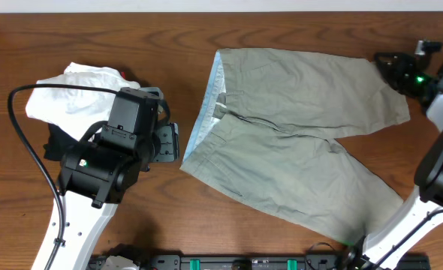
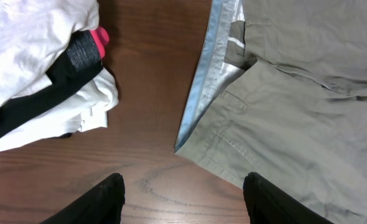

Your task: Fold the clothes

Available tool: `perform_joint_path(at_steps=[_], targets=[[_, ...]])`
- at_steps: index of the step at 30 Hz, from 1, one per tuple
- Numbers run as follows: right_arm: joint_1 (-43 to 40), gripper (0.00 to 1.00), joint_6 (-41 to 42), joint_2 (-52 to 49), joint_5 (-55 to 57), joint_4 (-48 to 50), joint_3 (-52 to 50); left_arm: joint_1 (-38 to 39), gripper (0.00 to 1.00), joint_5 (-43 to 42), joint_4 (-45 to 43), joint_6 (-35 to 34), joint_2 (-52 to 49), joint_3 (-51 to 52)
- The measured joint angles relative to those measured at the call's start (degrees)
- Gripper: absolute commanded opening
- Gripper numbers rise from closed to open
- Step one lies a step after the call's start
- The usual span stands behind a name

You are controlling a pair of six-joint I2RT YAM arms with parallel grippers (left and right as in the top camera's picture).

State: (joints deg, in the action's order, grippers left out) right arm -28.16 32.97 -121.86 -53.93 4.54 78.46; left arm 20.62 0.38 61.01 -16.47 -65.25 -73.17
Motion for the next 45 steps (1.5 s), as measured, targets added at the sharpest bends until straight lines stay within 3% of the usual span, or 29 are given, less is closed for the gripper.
perform_joint_path(at_steps=[7, 12, 17, 20, 28, 32, 37, 45], targets=[[-6.97, 0.41, -1.25, 0.0, 9.2, -11.34, 0.09, -0.02, 0.64, 0.0, -0.5, 0.0, 0.0, 0.0], [-6.82, 0.35, -2.36, -0.37, 15.69, -15.3, 0.09, 0.0, 0.64, 0.0, -0.61, 0.0, 0.0, 0.0], [-3.89, 0.23, -3.1, -1.53, 13.38, -16.94, 0.09, 0.0, 0.64, -0.02, -0.61, 0.0, 0.0, 0.0], [-1.6, 0.22, -3.8, -1.53, 8.85, -16.65, 0.09, -0.02, 0.64, -0.02, -0.61, -0.02, 0.0, 0.0], [2.14, 0.26, -8.57, -1.53, 3.69, -19.28, 0.09, 0.0, 0.64, 0.0, -0.61, -0.02, 0.0, 0.0], [1.22, 0.32, -9.77, -1.53, -0.63, -11.54, -0.07, 0.0, 0.64, 0.0, -0.63, -0.02, 0.0, 0.0], [-3.58, 0.33, -4.46, -1.53, -5.64, -4.35, 0.11, -0.02, 0.64, 0.0, -1.03, -0.02, 0.0, 0.0], [-10.38, 0.4, 1.66, -1.53, 0.35, -11.5, 0.13, 0.0, 0.63, 0.0, -1.51, 0.0, 0.0, 0.0]])
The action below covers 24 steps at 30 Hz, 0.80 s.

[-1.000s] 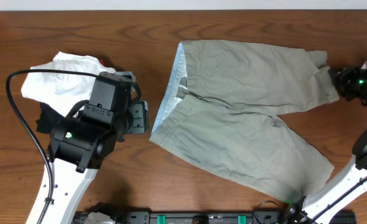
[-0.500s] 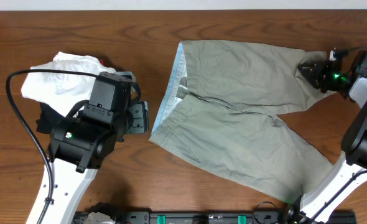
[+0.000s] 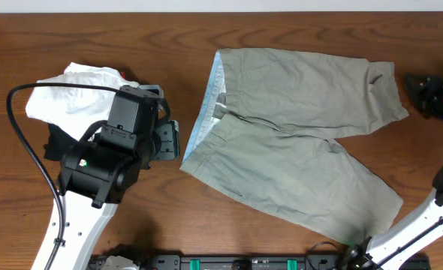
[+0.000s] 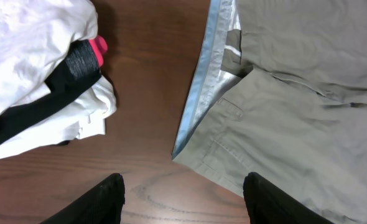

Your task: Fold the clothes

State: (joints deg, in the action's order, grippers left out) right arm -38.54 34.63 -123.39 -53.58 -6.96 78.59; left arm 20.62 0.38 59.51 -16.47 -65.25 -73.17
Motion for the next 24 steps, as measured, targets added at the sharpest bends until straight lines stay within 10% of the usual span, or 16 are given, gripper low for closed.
perform_joint_path(at_steps=[12, 24], targets=[[5.4, 0.46, 1.46, -2.25, 11.08, -1.73, 0.0, 0.0, 0.63, 0.0, 0.0, -0.02, 0.0, 0.0], [11.96, 0.25, 7.26, -3.34, 15.91, 16.46, 0.0, 0.0, 0.64, 0.0, 0.02, 0.0, 0.0, 0.0]])
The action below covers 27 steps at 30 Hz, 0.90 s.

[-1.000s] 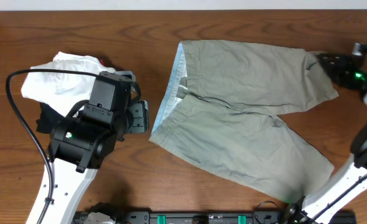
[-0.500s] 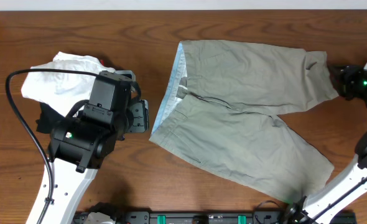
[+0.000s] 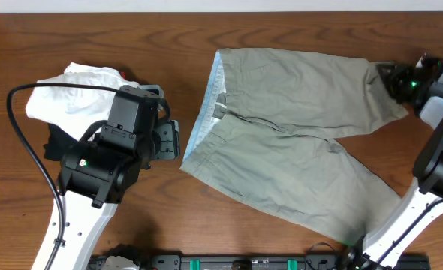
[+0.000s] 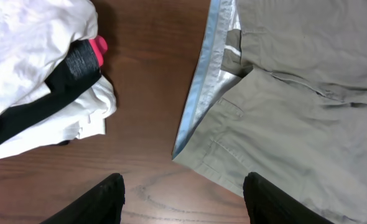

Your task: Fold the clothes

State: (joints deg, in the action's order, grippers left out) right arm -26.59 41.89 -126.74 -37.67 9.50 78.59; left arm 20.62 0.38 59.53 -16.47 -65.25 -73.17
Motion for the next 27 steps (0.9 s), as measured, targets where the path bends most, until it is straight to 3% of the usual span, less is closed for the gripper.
perform_joint_path(at_steps=[2, 7, 11, 20, 27], targets=[[0.09, 0.19, 2.23, 0.0, 0.11, 4.55, 0.02, 0.0, 0.64, 0.0, 0.0, 0.0, 0.0, 0.0], [-0.81, 0.19, 6.08, 0.0, -1.05, 8.9, 0.04, 0.0, 0.64, 0.0, 0.0, 0.0, 0.0, 0.0], [-1.84, 0.25, 4.28, 0.0, -2.58, 0.9, 0.11, 0.0, 0.63, 0.0, -0.04, -0.02, 0.0, 0.0], [-2.1, 0.35, -10.64, 0.52, -3.26, -16.5, 0.02, -0.02, 0.64, 0.0, -0.02, 0.0, 0.0, 0.0], [-2.67, 0.58, -20.74, 8.83, 1.27, -26.88, -0.31, 0.0, 0.63, 0.0, -0.04, -0.02, 0.42, 0.0]])
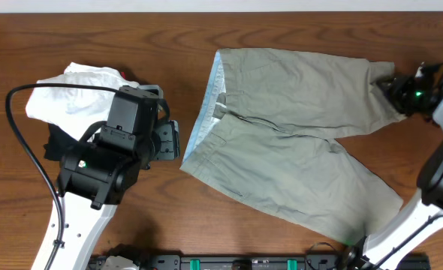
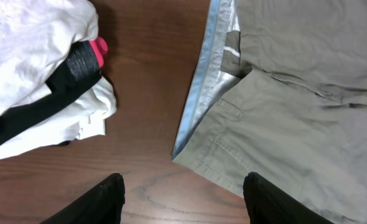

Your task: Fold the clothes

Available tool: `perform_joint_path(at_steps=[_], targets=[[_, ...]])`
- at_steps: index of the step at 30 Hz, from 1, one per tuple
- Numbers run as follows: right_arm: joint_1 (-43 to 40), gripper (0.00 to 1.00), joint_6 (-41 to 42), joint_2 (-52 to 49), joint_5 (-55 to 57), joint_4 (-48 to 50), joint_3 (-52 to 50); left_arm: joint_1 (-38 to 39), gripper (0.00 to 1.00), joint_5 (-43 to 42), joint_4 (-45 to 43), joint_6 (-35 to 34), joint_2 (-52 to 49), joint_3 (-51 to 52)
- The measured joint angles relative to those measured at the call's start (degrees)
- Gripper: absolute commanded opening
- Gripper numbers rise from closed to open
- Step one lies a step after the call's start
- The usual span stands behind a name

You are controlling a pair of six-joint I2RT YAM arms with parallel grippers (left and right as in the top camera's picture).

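Khaki shorts point(image 1: 296, 142) lie spread flat on the table. Their waistband, with pale blue lining, is at the left and both legs run to the right. My right gripper point(image 1: 399, 91) sits at the hem of the far leg, touching the cloth; its jaws are too small to read. My left gripper point(image 1: 170, 142) hovers just left of the waistband. In the left wrist view the left gripper point(image 2: 183, 200) is open over bare wood, and the shorts point(image 2: 295, 93) fill the right side, with the waistband corner just ahead of the fingertips.
A pile of other clothes point(image 1: 71, 94) lies at the left: white cloth, a black garment and a pink-tipped grey piece point(image 2: 87, 56). The wooden table point(image 1: 169, 45) runs beyond the shorts. A black rail point(image 1: 244, 262) lines the front edge.
My right gripper has shifted slightly right and down along the far leg's hem. The left arm and the shorts look unchanged.
My right gripper first stood at the far leg's hem. Then it was off the cloth to the right, with the hem corner slightly turned up. It was then back on the hem, and stays there now. The left gripper stayed open beside the waistband throughout.
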State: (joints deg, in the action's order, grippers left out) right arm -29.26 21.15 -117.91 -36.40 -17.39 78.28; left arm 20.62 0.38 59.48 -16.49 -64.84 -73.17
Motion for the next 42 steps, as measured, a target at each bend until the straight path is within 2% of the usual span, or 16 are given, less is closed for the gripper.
perform_joint_path(at_steps=[3, 6, 11, 17, 26, 33, 39, 41, 42], targets=[[-0.07, 0.61, -4.63, 3.61, 2.58, -0.22, 0.26, 0.0, 0.64, 0.0, -0.15, 0.02, 0.35, 0.0], [-0.07, 0.57, -9.55, 3.93, 5.88, -1.62, 0.7, 0.0, 0.63, 0.0, -0.11, 0.0, 0.46, 0.0], [-0.07, 0.59, -13.07, 3.21, 11.89, -6.64, 0.66, 0.0, 0.64, 0.0, -0.17, 0.09, 0.48, 0.0], [-0.04, 0.62, -13.94, 3.17, 21.81, -13.84, 0.61, 0.0, 0.64, 0.0, -0.92, 0.72, 0.61, 0.0], [-0.02, 0.5, -12.52, 3.17, 28.96, -13.66, 0.61, 0.0, 0.63, 0.0, -0.94, 1.77, 1.4, 0.0], [0.09, 0.48, -12.41, 3.13, 30.29, -14.95, 0.13, 0.0, 0.64, 0.0, -1.22, 1.97, 1.73, 0.0], [0.09, 0.18, -11.47, 1.03, 30.99, -14.99, -0.59, 0.0, 0.64, 0.0, -1.42, 2.27, 1.73, 0.0], [0.09, 0.01, -11.23, 0.37, 31.08, -14.97, -0.83, 0.0, 0.63, 0.0, -1.44, 2.64, 1.73, 0.0], [0.09, 0.01, -11.26, 0.17, 31.1, -15.04, -0.83, 0.0, 0.63, 0.02, -1.44, 2.84, 1.73, 0.0]])
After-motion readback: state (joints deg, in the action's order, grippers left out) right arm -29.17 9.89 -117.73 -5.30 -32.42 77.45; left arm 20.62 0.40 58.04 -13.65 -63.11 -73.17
